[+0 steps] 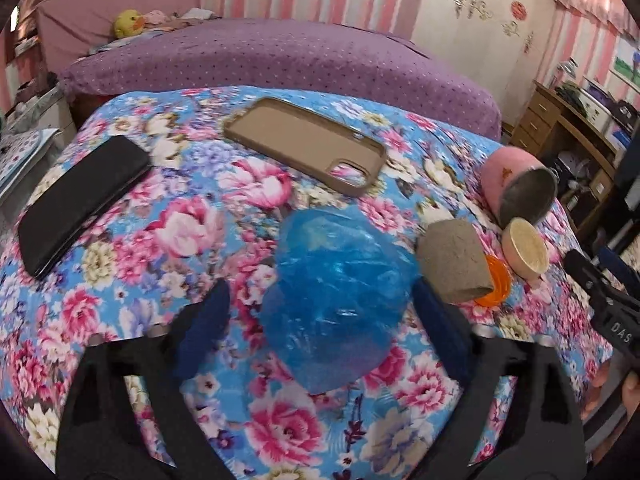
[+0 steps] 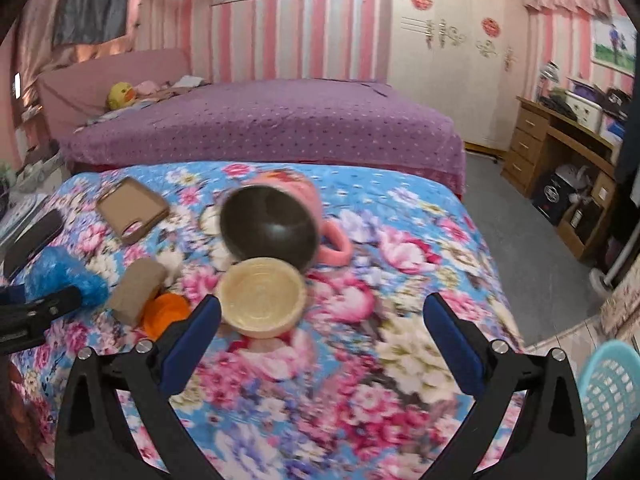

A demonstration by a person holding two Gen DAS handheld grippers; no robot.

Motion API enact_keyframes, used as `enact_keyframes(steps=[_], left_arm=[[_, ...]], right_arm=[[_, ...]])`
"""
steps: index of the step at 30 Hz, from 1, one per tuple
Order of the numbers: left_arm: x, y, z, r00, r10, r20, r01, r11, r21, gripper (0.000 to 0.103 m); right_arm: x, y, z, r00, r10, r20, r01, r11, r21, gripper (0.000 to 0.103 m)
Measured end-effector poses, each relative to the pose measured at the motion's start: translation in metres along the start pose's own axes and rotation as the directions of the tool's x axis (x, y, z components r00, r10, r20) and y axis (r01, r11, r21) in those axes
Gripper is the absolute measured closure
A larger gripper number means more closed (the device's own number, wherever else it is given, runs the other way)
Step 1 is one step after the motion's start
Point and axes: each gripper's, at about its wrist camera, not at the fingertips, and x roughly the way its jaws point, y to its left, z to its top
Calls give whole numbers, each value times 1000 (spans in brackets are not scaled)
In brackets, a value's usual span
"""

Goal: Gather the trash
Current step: 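Move the left gripper to the blue plastic bag while the right gripper reaches the beige lid, then grasp the blue plastic bag with the left gripper while the right gripper grasps the beige lid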

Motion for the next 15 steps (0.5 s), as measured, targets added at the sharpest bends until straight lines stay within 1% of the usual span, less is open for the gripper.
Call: enact_keyframes(steps=[1,2,3,5,8,11,12,13,14,15], left_arm=[[2,-1,0,1000,-15,-12,15,1000,10,39],[5,-2,-1,1000,-23,-22,23,1000,16,50],[5,-3,-1,999,-22,-23,23,1000,20,56],[3,-3,0,1000,-27,-11,27,999,28,62],[-2,2,4,1000,3,22,-4,999,38,63],[-2,9,7,999,27,26,-28,999,35,63],[-1,10,8,999,31,24,-32,999,31,63],[-1,11,8,999,34,22,-35,999,25,63],[0,11,9,999,35,22,-36,999,23,63],[0,11,9,999,38,22,-39,999,26,63]], right_arm=[[2,4,0,1000,-1,-4,1,1000,-6,4],[6,8,1,1000,-3,-17,3,1000,-13,4],[8,10,1,1000,-4,-27,3,1000,-17,4],[17,13,1,998,1,-55,-2,1000,-23,4],[25,14,3,996,28,-87,-30,999,-22,4],[35,18,4,993,44,-110,-48,998,-35,8],[40,20,4,990,55,-133,-62,997,-44,15],[43,22,3,987,62,-147,-69,996,-49,25],[45,23,3,984,71,-162,-80,995,-53,31],[46,24,2,983,81,-165,-91,994,-55,42]])
